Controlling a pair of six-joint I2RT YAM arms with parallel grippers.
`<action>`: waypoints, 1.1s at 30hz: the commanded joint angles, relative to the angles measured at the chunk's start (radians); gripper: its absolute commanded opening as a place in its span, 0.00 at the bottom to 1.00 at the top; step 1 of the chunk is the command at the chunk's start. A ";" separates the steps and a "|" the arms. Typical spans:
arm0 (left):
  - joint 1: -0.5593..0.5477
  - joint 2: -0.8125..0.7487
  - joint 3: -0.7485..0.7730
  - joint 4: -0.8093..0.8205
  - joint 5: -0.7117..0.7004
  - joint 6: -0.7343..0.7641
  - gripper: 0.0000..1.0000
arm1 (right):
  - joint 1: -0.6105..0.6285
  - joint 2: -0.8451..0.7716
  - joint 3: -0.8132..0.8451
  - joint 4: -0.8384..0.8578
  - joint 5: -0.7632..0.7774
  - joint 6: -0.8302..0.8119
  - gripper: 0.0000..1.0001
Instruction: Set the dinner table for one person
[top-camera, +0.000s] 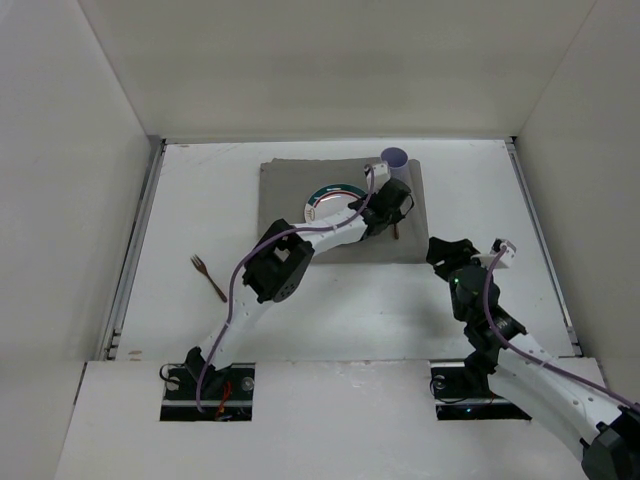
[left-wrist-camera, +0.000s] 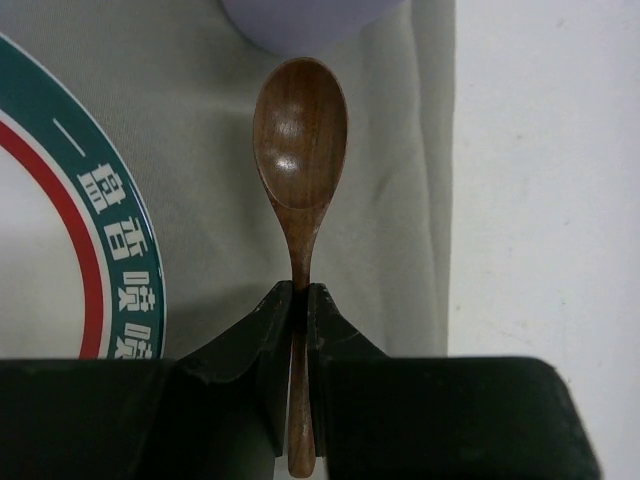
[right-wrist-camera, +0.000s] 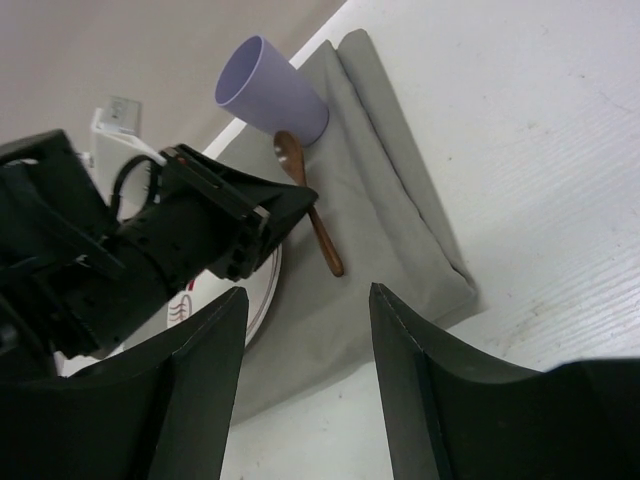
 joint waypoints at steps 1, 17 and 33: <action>-0.007 0.007 0.060 -0.016 0.032 -0.036 0.04 | -0.005 -0.009 0.000 0.021 0.004 0.007 0.58; -0.016 0.024 0.061 -0.099 0.050 0.021 0.11 | -0.005 -0.001 0.006 0.022 -0.019 0.007 0.58; -0.033 -0.236 -0.125 -0.004 0.027 0.082 0.36 | -0.005 0.005 0.009 0.024 -0.021 0.004 0.58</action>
